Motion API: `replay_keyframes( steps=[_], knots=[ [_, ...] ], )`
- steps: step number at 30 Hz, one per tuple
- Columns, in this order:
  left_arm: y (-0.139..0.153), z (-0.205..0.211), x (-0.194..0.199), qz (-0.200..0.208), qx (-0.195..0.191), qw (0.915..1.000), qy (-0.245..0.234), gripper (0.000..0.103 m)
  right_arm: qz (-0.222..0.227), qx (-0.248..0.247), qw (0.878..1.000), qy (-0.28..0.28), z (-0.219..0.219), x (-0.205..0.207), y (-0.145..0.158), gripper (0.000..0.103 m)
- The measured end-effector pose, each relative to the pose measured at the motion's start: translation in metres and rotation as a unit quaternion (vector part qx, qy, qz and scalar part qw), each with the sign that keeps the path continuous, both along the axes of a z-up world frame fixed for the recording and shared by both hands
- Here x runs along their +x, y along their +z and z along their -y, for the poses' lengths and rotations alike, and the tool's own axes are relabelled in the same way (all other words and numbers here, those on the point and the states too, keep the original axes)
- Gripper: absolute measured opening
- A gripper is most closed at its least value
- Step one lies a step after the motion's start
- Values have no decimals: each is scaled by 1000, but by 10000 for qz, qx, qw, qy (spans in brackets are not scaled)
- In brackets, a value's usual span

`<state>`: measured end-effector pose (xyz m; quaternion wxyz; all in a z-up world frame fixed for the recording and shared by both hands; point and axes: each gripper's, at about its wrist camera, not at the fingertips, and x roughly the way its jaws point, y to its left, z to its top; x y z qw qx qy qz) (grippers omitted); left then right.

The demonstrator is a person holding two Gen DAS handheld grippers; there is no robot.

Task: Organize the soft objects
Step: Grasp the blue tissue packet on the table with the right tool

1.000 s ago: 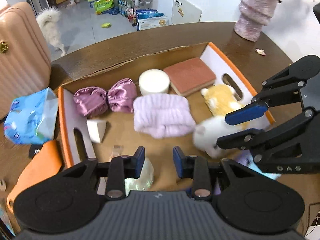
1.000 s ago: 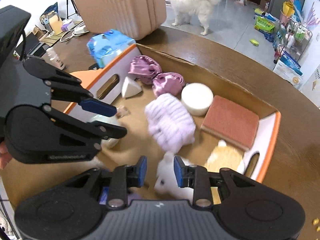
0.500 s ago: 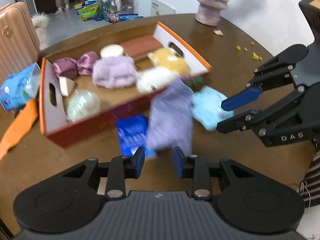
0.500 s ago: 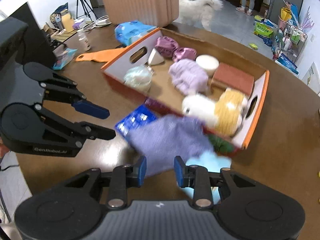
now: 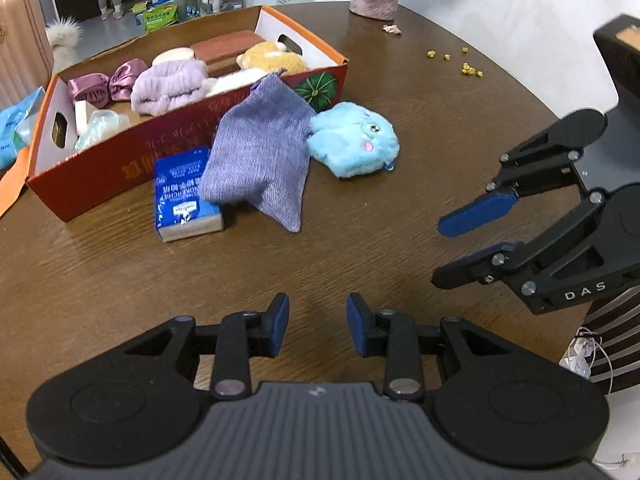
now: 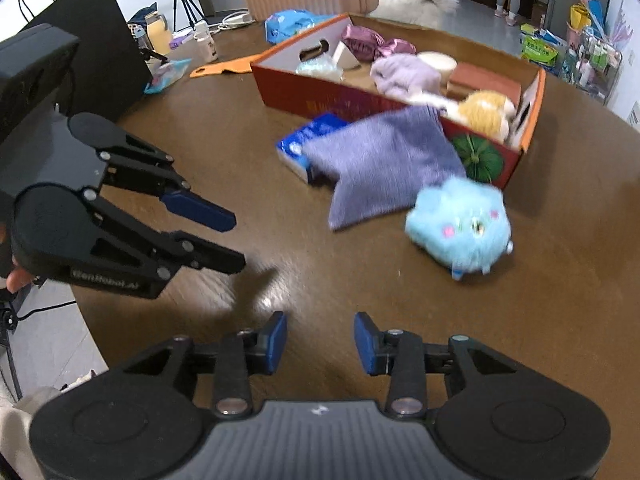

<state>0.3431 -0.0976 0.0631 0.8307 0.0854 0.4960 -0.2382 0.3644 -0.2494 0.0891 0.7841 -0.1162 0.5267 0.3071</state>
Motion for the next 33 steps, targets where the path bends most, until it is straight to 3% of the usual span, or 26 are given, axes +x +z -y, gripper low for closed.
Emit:
replay_keyframes(
  steps=[6,10,25,29,33],
  knots=[
    [-8,-4,7,70,139,9997,177,34,-40,70,9999,-132,18,3,-10,36],
    [-5,-6,22,303,350,9984,318,41,-3,64,9996,-270,29,18,-11,36],
    [-23,-9,103,272,682,9956,578,60,196,111,9989,-407,30,98,0,38],
    [-25,-11,103,409,663,9959,456,60,238,269,9992,-164,5,110,3,38],
    [-24,-20,96,562,756,9951,308,46,303,349,9988,162,-33,120,3,38]
  ],
)
